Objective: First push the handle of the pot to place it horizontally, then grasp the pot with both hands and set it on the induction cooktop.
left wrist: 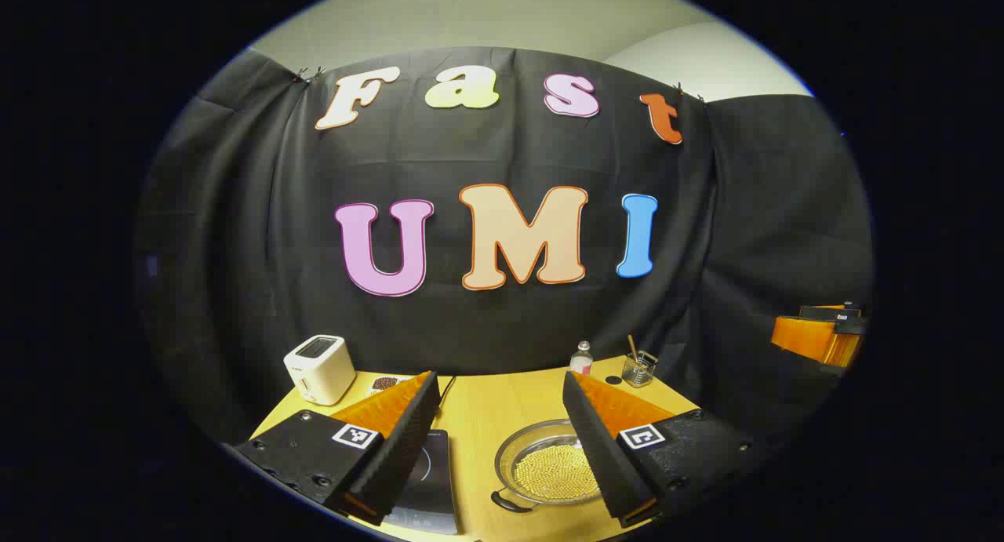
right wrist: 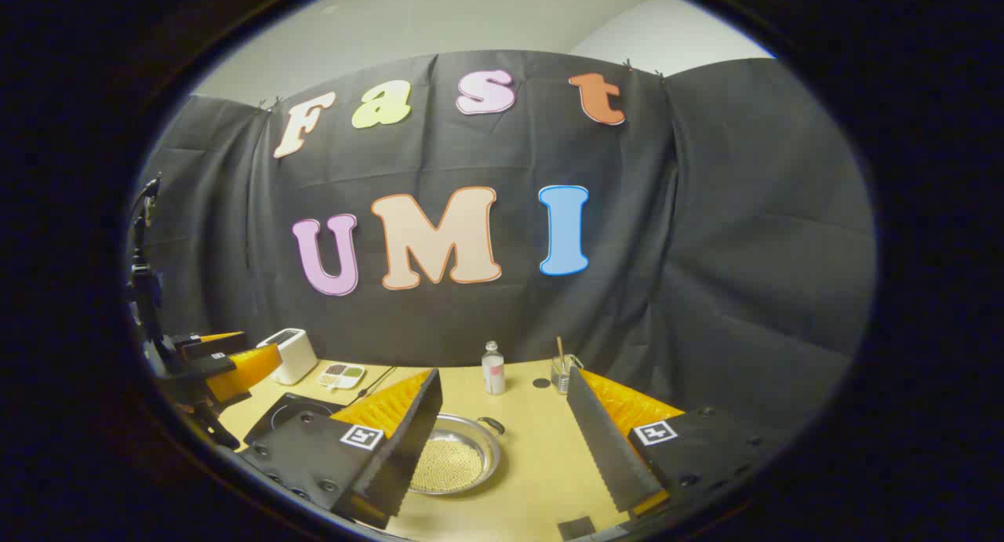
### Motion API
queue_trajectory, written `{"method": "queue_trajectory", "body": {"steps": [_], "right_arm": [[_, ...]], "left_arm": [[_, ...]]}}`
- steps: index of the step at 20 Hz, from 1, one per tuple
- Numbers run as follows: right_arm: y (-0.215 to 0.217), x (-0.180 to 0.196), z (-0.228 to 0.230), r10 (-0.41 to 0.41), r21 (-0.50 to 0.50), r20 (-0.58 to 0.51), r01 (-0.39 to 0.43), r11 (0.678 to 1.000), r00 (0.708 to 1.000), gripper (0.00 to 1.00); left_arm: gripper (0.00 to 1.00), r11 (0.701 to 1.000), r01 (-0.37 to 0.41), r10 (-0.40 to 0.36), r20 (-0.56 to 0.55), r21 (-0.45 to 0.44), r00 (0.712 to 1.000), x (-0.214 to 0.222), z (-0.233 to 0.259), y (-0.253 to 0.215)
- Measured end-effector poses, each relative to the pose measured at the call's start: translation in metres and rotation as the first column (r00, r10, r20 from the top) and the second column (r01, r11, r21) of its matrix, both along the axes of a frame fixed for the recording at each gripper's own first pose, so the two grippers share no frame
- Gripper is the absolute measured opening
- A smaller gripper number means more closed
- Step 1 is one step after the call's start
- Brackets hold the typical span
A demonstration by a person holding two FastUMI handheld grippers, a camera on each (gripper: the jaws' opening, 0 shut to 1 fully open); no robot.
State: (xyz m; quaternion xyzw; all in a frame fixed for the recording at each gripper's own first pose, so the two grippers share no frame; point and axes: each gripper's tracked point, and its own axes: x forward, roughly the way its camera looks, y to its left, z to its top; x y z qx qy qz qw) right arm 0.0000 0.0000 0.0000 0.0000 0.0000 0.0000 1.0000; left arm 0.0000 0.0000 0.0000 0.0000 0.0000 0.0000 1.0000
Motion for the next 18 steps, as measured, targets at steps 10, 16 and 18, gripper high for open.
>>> {"method": "queue_trajectory", "body": {"steps": [10,16,18], "right_arm": [[0.012,0.004,-0.007,0.007,0.0,-0.017,-0.007,1.0,1.0,0.93],[0.022,0.005,-0.01,0.014,-0.002,-0.025,-0.014,1.0,1.0,0.93],[0.024,0.004,-0.012,0.013,-0.005,-0.03,-0.014,1.0,0.999,0.93]], "left_arm": [[0.96,1.0,-0.024,0.023,-0.018,-0.007,1.0,-0.001,-0.008,0.018],[0.96,0.999,-0.045,0.045,-0.039,-0.006,0.998,-0.003,-0.019,0.034],[0.96,0.999,-0.048,0.048,-0.045,-0.008,0.998,-0.005,-0.021,0.038]]}}
